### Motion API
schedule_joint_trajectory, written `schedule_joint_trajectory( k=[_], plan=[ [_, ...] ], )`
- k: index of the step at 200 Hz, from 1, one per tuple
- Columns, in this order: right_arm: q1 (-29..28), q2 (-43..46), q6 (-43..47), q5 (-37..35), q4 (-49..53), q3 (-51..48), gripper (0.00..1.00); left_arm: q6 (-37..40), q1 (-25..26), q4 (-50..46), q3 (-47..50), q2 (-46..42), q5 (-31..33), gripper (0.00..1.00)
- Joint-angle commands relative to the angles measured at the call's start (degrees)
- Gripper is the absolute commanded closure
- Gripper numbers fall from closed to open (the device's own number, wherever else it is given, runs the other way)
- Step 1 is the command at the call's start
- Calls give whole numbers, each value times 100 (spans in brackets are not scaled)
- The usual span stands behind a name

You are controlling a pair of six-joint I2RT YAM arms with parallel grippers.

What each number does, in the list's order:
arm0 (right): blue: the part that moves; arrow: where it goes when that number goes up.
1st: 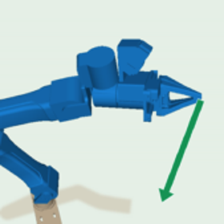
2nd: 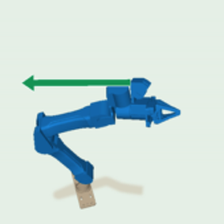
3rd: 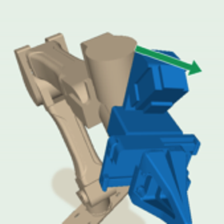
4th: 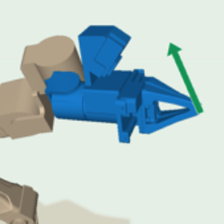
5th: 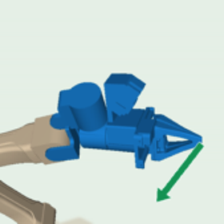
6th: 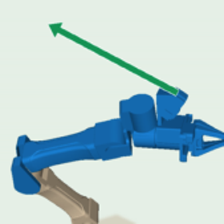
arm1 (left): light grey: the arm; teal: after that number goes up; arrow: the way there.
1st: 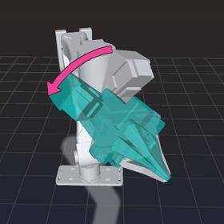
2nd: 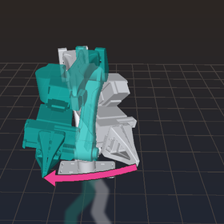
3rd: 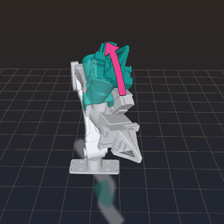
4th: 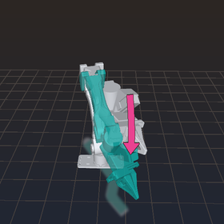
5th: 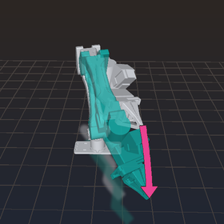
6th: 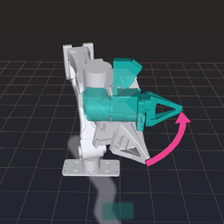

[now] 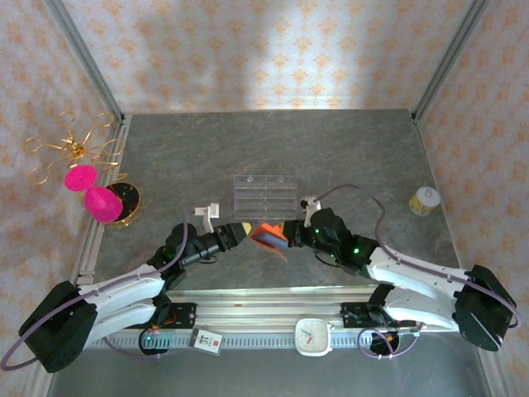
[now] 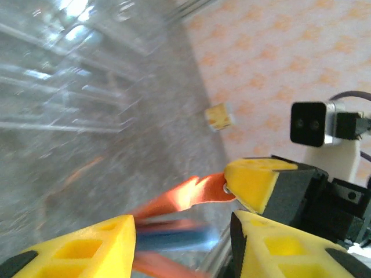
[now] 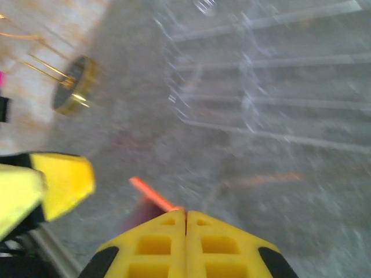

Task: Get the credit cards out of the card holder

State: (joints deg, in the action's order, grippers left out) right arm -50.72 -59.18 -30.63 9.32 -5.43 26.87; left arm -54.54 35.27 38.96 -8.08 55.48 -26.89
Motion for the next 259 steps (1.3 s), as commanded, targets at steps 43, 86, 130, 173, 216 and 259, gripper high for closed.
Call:
schedule_joint_trajectory(
  k=[43, 86, 130, 173, 216, 259],
  plan=[
    [-442, -410, -1126, -1077, 606, -145, 100, 80, 33, -189, 239, -178, 597, 51],
    [-523, -444, -1782, -921, 556, 366, 100, 436, 37, -326, -113, 103, 199, 50],
    [-524, 8, -2801, -650, 153, 376, 100, 510, 98, -235, -295, 496, -17, 63],
    [-369, -48, -2773, -1137, 794, 58, 100, 667, 392, -129, -581, 1076, -26, 73],
    [-377, -519, -2398, -2161, 1275, -534, 100, 875, 728, -23, -1003, 1930, 50, 79],
    [-439, -981, -2285, -2775, 1417, -707, 100, 822, 969, 375, -1368, 2827, -98, 79]
  ],
)
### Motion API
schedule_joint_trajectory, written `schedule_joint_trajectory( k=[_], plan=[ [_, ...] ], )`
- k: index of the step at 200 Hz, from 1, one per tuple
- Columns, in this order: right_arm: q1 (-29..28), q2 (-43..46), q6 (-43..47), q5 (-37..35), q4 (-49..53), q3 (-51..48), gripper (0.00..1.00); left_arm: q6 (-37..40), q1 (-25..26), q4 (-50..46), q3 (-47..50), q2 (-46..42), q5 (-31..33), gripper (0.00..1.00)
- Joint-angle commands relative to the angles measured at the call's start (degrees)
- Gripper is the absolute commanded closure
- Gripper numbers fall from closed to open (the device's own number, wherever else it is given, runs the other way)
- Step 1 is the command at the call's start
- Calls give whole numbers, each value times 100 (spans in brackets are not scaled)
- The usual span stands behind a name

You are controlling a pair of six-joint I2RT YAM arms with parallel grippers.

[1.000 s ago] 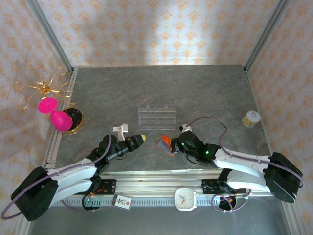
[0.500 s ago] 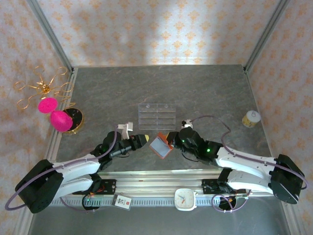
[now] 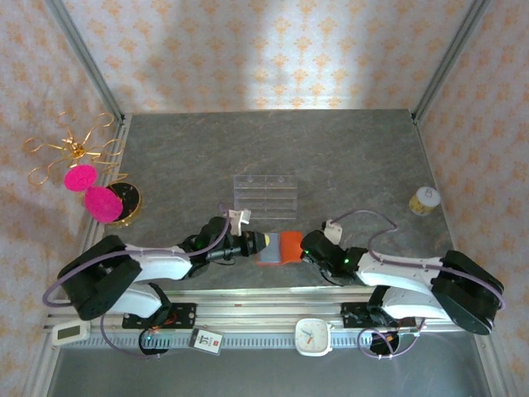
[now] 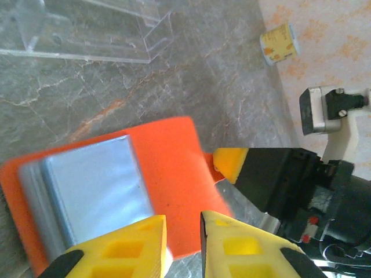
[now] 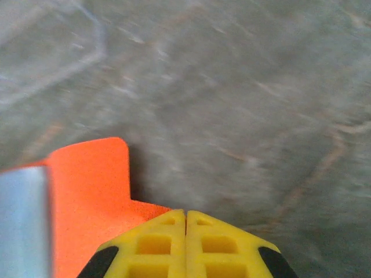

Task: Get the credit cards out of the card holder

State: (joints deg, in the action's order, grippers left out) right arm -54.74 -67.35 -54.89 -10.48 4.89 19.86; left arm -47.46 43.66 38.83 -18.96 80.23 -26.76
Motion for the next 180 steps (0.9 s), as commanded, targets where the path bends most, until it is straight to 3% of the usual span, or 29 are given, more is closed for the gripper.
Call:
schedule_joint_trajectory(
  k=[1, 26, 37, 54, 95, 153, 180],
  plan=[
    [-32, -168, 148, -814, 414, -2, 100, 119, 136, 388, -290, 375, -115, 79],
    [-29, -149, 295, -1049, 628, 97, 88, 132, 165, 441, -509, 763, -262, 84],
    [-36, -68, 444, -1005, 537, 99, 82, 141, 161, 416, -576, 859, -301, 84],
    [-37, 253, 667, -960, 408, 71, 81, 150, 169, 368, -630, 941, -300, 84],
    [-41, 838, 1433, -709, 322, 234, 62, 203, 162, 266, -697, 994, -286, 84],
    [-34, 1653, 2171, -355, 332, 525, 54, 280, 291, 141, -932, 1011, -400, 84],
    [-32, 1780, 2257, -173, 339, 705, 53, 436, 503, -61, -1343, 1174, -506, 91]
  ],
)
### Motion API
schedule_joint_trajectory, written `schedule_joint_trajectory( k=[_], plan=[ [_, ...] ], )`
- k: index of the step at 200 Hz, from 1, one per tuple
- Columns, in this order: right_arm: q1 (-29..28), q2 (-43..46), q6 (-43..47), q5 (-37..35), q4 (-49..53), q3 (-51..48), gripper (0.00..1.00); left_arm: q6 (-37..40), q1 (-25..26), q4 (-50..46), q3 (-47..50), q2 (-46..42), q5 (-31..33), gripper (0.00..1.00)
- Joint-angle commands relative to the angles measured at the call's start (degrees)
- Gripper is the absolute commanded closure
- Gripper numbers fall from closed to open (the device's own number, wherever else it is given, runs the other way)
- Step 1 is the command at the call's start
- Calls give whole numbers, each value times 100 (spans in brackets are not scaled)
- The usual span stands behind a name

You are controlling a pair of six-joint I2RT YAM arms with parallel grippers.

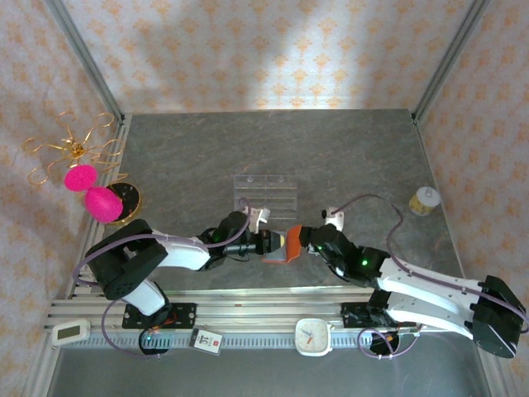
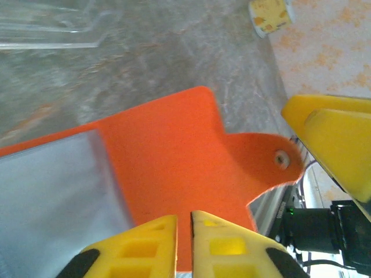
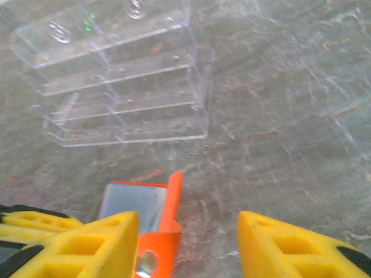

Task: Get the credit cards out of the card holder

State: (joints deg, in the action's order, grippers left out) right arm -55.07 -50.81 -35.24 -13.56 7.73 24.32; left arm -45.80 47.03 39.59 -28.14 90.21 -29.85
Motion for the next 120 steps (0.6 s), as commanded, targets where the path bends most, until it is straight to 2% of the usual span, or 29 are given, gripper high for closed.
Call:
schedule_joint_trajectory(
  k=[1, 17, 35, 54, 86, 120],
  plan=[
    [-2, 125, 287, 139, 54, 267, 53, 276, 175, -141, -440, 182, -202, 91],
    [13, 133, 229, 381, -79, 303, 59, 325, 277, -208, -687, 383, -278, 97],
    [107, 83, 15, 706, -238, 252, 78, 339, 333, -332, -945, 695, -410, 100],
    [251, 32, -263, 977, -331, 137, 90, 262, 334, -333, -1103, 1017, -555, 100],
    [540, 74, -694, 1093, -345, -189, 98, 230, 334, -503, -1319, 1350, -551, 100],
    [801, 71, -863, 1555, -804, -624, 100, 138, 334, -560, -1492, 1676, -610, 100]
  ],
)
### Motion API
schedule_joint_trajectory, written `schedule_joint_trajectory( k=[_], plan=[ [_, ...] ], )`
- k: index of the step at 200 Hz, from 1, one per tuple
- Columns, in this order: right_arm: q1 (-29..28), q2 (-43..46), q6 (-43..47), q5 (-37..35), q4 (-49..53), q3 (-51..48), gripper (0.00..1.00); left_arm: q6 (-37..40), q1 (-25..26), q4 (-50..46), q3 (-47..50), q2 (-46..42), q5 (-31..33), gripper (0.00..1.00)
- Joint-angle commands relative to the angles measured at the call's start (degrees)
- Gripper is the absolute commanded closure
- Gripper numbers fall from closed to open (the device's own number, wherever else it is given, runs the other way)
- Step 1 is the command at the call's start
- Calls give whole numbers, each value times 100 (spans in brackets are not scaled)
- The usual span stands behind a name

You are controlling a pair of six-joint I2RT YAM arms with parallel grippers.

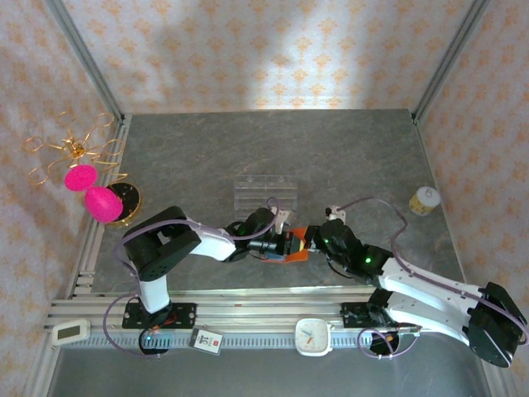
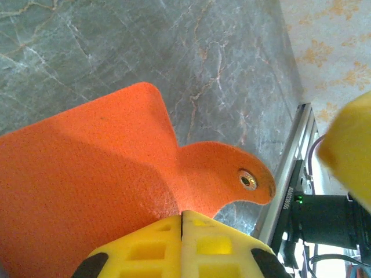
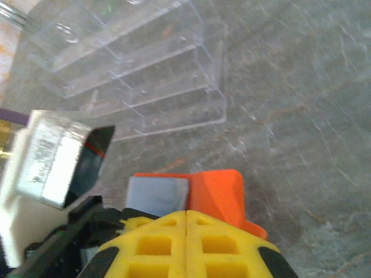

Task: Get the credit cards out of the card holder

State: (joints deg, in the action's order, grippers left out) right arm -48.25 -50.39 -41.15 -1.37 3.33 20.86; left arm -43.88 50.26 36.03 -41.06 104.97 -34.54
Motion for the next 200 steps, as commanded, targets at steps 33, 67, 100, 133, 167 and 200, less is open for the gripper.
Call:
schedule_joint_trajectory(
  k=[33, 67, 100, 133, 167, 200],
  plan=[
    [385, -323, -335, 849, -1085, -662, 100, -134, 1, -193, -234, 304, -152, 100],
    [612, -975, -318, 1017, -1577, -891, 100, -164, -15, -185, -169, 219, -80, 100],
    [694, -1600, -142, 730, -1386, -852, 100, -203, -246, 30, 479, -719, 386, 95],
    [694, -1624, 9, 497, -1143, -757, 100, -116, -636, 28, 1266, -1518, 852, 75],
    [694, -1513, 243, 365, -859, -591, 100, -87, -756, -3, 1688, -1840, 1179, 72],
    [694, -1626, 413, 336, -806, -461, 100, -117, -816, 23, 2033, -2400, 1707, 65]
  ],
)
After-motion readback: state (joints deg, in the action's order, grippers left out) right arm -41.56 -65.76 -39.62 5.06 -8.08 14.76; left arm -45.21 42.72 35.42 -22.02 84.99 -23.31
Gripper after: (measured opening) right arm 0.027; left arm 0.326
